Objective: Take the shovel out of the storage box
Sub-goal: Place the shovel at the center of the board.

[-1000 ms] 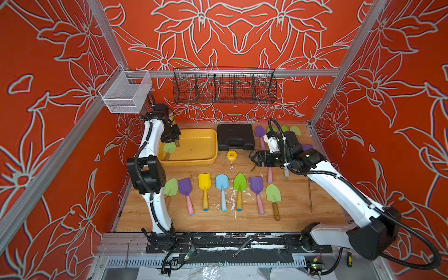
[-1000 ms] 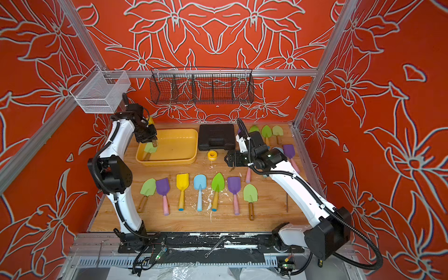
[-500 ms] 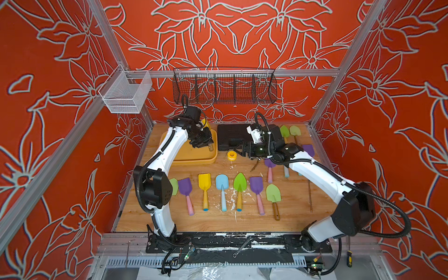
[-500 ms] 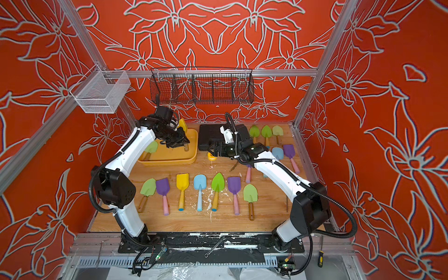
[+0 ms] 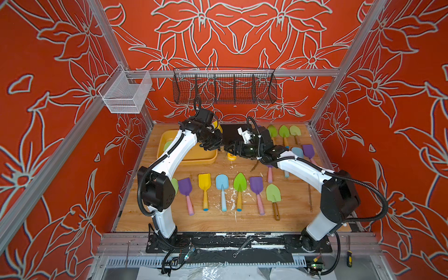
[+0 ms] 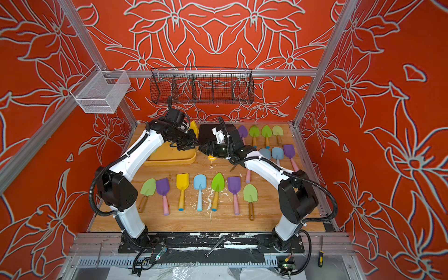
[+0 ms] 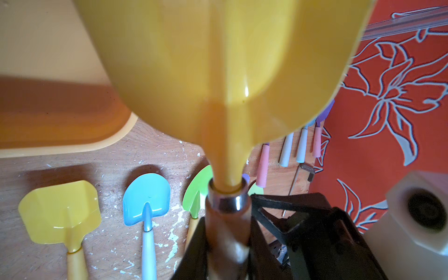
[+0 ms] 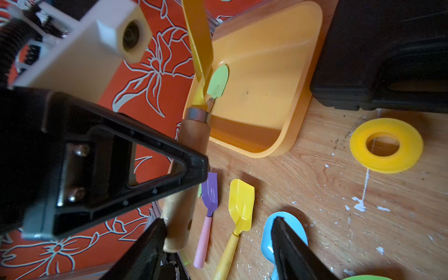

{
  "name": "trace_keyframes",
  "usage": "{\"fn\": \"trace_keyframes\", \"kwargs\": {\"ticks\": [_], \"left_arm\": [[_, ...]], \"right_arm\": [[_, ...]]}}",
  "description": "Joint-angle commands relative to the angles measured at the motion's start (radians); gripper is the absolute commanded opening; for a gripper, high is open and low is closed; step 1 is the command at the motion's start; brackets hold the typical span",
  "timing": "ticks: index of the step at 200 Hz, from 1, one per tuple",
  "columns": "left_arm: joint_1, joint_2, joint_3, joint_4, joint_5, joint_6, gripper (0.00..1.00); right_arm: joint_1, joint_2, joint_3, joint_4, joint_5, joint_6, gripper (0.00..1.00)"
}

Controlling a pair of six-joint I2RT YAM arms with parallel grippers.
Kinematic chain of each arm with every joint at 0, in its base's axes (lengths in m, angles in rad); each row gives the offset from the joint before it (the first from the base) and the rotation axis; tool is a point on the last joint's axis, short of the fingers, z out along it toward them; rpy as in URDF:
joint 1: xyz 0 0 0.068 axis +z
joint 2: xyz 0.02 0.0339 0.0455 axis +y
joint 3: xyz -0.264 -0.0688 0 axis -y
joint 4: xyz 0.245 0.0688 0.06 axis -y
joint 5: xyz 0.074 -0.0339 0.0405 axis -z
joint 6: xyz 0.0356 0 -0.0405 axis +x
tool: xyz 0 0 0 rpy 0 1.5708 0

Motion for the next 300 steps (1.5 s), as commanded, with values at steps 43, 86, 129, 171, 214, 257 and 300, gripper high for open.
{"fn": "trace_keyframes", "kwargs": {"ticks": [43, 86, 129, 171, 214, 257, 300], "left_arm": [[-0.023, -0.02, 0.015, 0.037, -0.002, -0.016, 0.0], [-0.047, 0.004, 0.044, 0.041, 0.028, -0.013, 0.0], [-0.075, 0.007, 0.03, 0.054, 0.026, -0.023, 0.0], [-0.08, 0.003, 0.013, 0.058, 0.028, -0.019, 0.0], [-0.087, -0.022, -0.052, 0.129, 0.067, -0.005, 0.0], [-0.079, -0.051, -0.039, 0.163, 0.061, 0.04, 0.44], [0.013, -0.068, 0.008, 0.209, 0.134, 0.027, 0.93]], "right_arm": [[0.015, -0.045, -0.081, 0.041, -0.01, 0.039, 0.68], [0.015, -0.037, -0.108, 0.089, 0.001, 0.078, 0.66], [0.008, -0.013, -0.087, 0.097, 0.026, 0.101, 0.58], [0.002, -0.011, -0.082, 0.11, 0.015, 0.113, 0.39], [0.0, -0.033, -0.087, 0.075, 0.0, 0.106, 0.08], [-0.004, -0.065, -0.104, 0.031, 0.013, 0.109, 0.0], [-0.011, -0.086, -0.107, 0.004, 0.022, 0.124, 0.0]]}}
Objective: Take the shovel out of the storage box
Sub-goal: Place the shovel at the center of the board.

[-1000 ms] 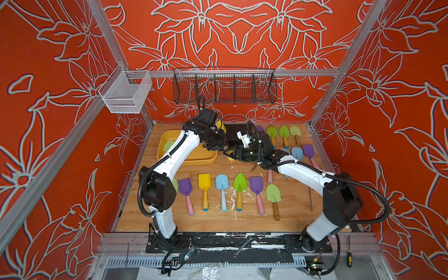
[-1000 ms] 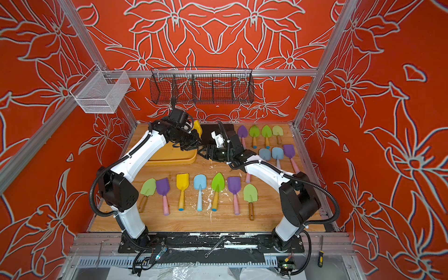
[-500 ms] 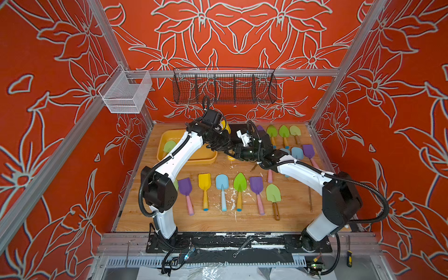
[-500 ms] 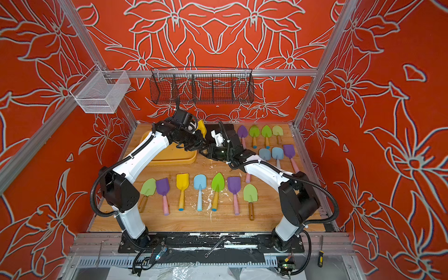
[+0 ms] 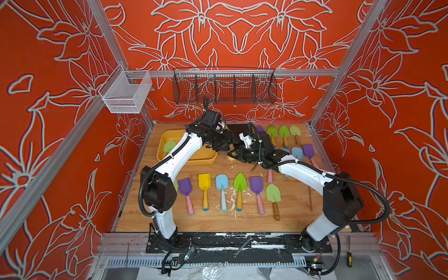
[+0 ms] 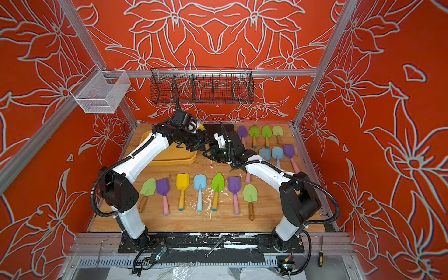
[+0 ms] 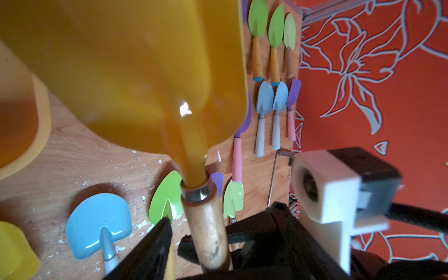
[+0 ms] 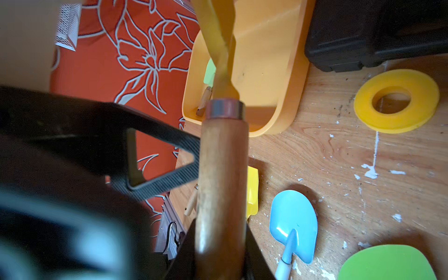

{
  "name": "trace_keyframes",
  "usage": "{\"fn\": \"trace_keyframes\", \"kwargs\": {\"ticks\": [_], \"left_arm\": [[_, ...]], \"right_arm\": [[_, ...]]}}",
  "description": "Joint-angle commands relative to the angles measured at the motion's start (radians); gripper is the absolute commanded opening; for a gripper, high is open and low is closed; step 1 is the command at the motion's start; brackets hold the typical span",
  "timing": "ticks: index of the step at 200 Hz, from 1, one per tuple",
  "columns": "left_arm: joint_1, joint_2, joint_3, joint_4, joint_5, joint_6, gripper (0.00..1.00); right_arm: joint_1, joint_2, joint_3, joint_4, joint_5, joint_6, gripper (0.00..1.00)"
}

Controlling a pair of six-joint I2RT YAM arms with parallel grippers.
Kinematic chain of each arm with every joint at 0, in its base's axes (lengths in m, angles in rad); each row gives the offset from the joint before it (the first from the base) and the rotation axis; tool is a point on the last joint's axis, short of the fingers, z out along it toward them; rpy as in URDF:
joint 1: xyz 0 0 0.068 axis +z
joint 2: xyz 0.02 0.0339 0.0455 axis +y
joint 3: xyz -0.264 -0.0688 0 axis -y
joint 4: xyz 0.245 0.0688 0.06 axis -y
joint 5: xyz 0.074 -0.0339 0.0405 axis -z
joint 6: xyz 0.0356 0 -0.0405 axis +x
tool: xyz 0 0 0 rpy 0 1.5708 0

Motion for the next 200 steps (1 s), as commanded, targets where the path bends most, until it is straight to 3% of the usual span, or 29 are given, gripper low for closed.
{"fn": "trace_keyframes", "kwargs": {"ticks": [1, 16, 63, 91, 147, 165, 200], "left_arm": [[0.058, -0.06, 0.04, 0.042, 0.046, 0.001, 0.93], [0.093, -0.085, 0.034, 0.065, 0.068, 0.013, 1.0], [0.143, -0.147, -0.03, 0.101, 0.091, 0.08, 0.97], [0.16, -0.179, -0.177, 0.252, 0.11, 0.045, 1.0], [0.168, -0.189, -0.35, 0.583, 0.139, -0.038, 0.94], [0.17, -0.177, -0.377, 0.679, 0.154, -0.078, 0.88], [0.17, -0.149, -0.381, 0.736, 0.142, -0.092, 0.81]], "right_arm": [[-0.011, -0.048, -0.012, -0.014, 0.025, 0.016, 0.0], [-0.015, -0.061, -0.023, -0.007, 0.024, 0.03, 0.0], [-0.02, -0.086, -0.038, -0.003, 0.016, 0.043, 0.0], [-0.023, -0.09, -0.051, 0.067, -0.013, 0.092, 0.0], [-0.023, -0.106, -0.053, 0.137, -0.056, 0.16, 0.0], [-0.023, -0.118, -0.071, 0.169, -0.065, 0.191, 0.0], [-0.025, -0.139, -0.082, 0.19, -0.074, 0.214, 0.0]]}}
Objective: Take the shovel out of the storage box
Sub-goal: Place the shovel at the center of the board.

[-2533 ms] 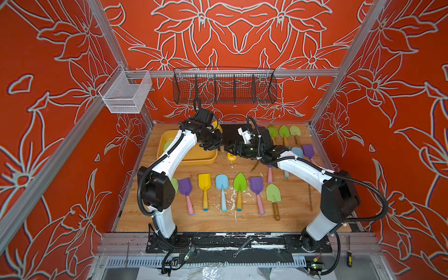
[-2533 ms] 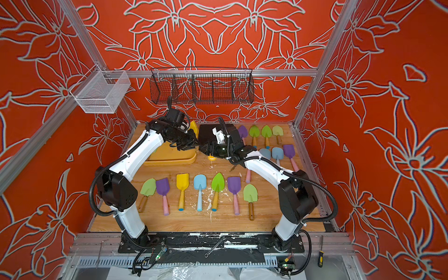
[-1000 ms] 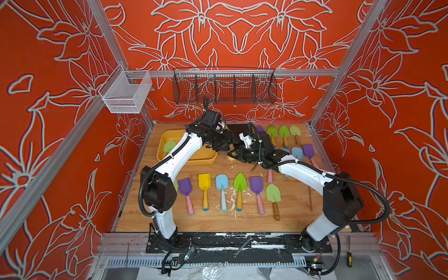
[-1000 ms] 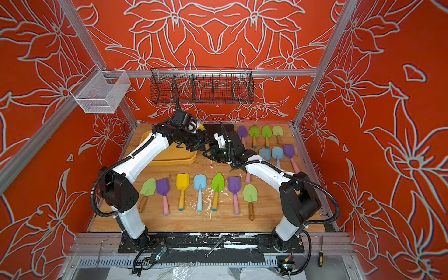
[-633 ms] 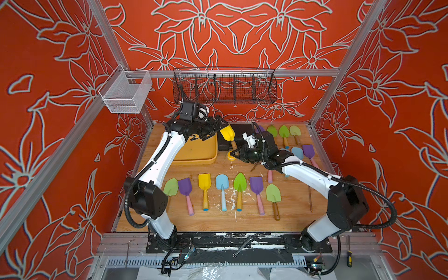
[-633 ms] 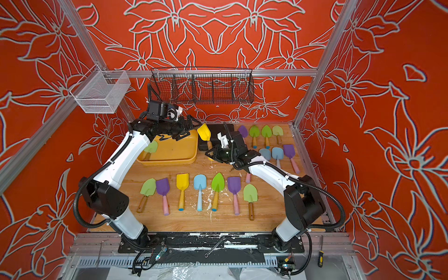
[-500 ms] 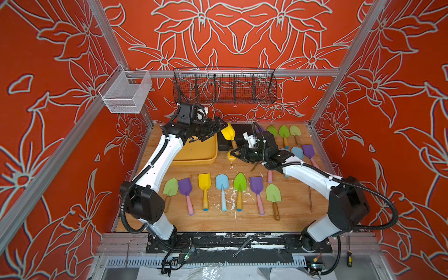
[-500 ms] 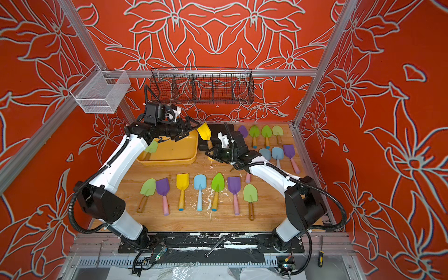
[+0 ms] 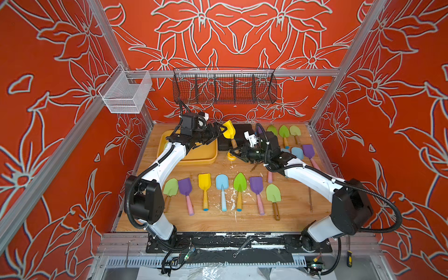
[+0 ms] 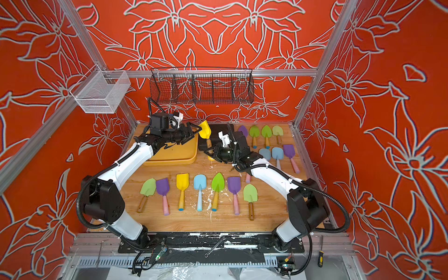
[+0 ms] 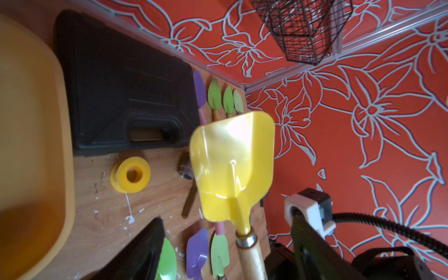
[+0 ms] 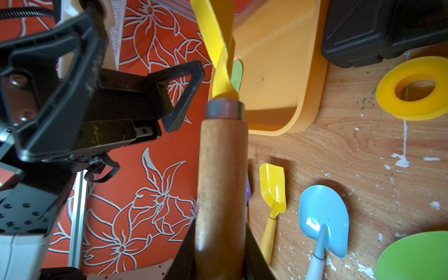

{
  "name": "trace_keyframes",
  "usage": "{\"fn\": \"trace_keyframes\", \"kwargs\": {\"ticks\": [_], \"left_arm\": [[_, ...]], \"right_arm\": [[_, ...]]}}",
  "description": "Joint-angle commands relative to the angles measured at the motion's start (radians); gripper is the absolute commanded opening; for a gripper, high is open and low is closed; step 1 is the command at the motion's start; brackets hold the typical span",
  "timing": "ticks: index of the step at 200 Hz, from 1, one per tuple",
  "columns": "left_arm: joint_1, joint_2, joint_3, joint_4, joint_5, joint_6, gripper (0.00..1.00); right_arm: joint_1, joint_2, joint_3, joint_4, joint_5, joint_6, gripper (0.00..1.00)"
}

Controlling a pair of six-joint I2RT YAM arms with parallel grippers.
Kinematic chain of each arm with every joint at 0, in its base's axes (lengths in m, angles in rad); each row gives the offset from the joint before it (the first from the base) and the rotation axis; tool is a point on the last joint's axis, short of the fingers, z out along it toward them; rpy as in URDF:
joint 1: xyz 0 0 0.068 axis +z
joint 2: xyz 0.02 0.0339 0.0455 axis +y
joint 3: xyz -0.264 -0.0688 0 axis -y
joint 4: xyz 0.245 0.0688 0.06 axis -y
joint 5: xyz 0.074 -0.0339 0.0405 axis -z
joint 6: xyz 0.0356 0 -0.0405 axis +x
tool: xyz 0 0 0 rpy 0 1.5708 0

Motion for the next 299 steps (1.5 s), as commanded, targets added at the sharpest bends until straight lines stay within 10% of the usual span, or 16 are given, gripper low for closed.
{"fn": "trace_keyframes", "kwargs": {"ticks": [1, 180, 228, 299], "left_arm": [[0.008, 0.02, -0.007, 0.132, 0.01, -0.032, 0.81], [0.016, 0.102, 0.09, 0.035, 0.022, 0.022, 0.0], [-0.003, 0.096, 0.193, -0.191, -0.113, 0.103, 0.0], [-0.105, 0.144, 0.35, -0.482, -0.341, 0.183, 0.0]], "right_arm": [[-0.006, -0.039, -0.005, 0.077, -0.027, 0.045, 0.0], [-0.019, -0.038, -0.005, 0.071, -0.06, 0.066, 0.0], [-0.02, -0.048, 0.169, -0.444, 0.087, -0.246, 0.55], [0.032, 0.1, 0.527, -0.872, 0.339, -0.582, 0.61]]}}
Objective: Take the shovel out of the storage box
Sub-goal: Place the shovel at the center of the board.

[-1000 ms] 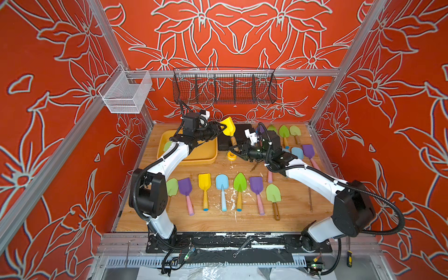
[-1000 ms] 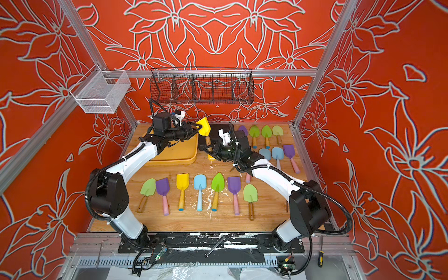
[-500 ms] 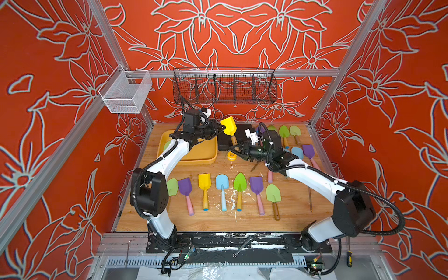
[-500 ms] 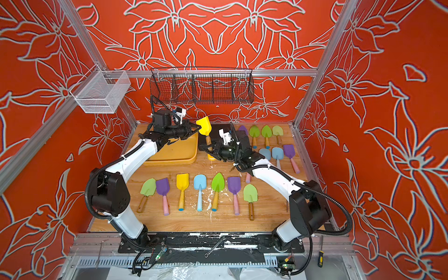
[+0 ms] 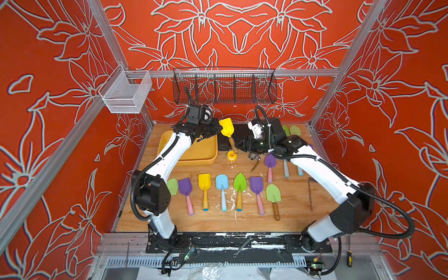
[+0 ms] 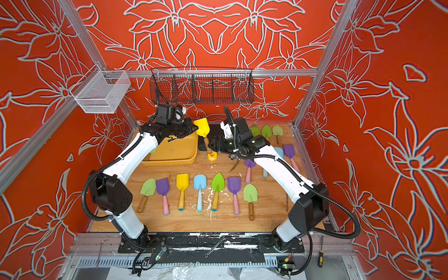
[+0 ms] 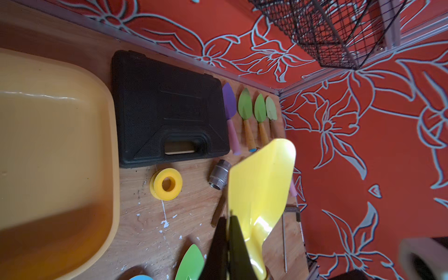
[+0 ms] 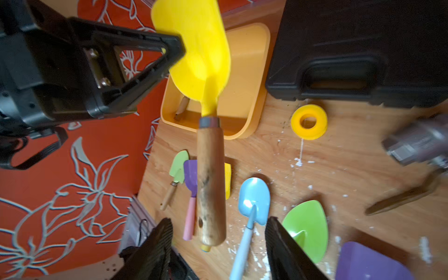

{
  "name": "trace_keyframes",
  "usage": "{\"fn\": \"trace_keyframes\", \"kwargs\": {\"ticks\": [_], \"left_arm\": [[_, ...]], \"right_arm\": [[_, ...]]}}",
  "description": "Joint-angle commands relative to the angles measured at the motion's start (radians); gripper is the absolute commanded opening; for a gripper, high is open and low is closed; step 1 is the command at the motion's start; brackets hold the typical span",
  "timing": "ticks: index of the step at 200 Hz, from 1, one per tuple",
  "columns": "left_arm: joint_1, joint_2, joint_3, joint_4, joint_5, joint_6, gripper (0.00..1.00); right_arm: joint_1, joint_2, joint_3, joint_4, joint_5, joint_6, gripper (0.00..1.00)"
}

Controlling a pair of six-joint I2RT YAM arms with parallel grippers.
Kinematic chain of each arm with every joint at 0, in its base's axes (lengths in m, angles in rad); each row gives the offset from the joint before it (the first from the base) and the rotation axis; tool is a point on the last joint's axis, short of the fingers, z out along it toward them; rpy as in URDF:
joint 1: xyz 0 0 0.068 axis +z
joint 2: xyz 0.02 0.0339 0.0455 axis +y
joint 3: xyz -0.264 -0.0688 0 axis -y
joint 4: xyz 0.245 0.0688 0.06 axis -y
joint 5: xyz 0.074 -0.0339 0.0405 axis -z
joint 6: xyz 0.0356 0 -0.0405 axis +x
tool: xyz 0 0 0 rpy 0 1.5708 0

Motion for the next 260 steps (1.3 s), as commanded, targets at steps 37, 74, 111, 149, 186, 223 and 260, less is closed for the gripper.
{"fn": "trace_keyframes", "kwargs": {"ticks": [37, 74, 111, 149, 186, 223, 260], "left_arm": [[-0.036, 0.037, 0.048, -0.119, -0.082, 0.012, 0.0], [-0.041, 0.032, 0.05, -0.118, -0.075, 0.009, 0.0], [-0.055, 0.039, 0.052, -0.124, -0.069, 0.009, 0.0], [-0.063, 0.034, 0.03, -0.103, -0.042, -0.004, 0.0], [-0.049, 0.01, 0.012, -0.045, 0.009, -0.034, 0.6], [0.006, -0.097, 0.031, 0.005, 0.022, -0.012, 0.97], [0.032, -0.19, 0.05, 0.016, -0.008, 0.054, 0.97]], "right_arm": [[0.065, 0.138, 0.149, -0.207, 0.125, -0.182, 0.55], [0.083, 0.183, 0.15, -0.211, 0.16, -0.192, 0.48], [0.086, 0.212, 0.163, -0.186, 0.147, -0.184, 0.37], [0.086, 0.224, 0.162, -0.223, 0.133, -0.187, 0.14], [0.083, 0.125, 0.034, -0.213, 0.172, -0.165, 0.0], [0.044, -0.071, -0.251, -0.24, 0.242, -0.137, 0.0], [-0.057, -0.382, -0.598, -0.292, 0.307, -0.055, 0.0]]}}
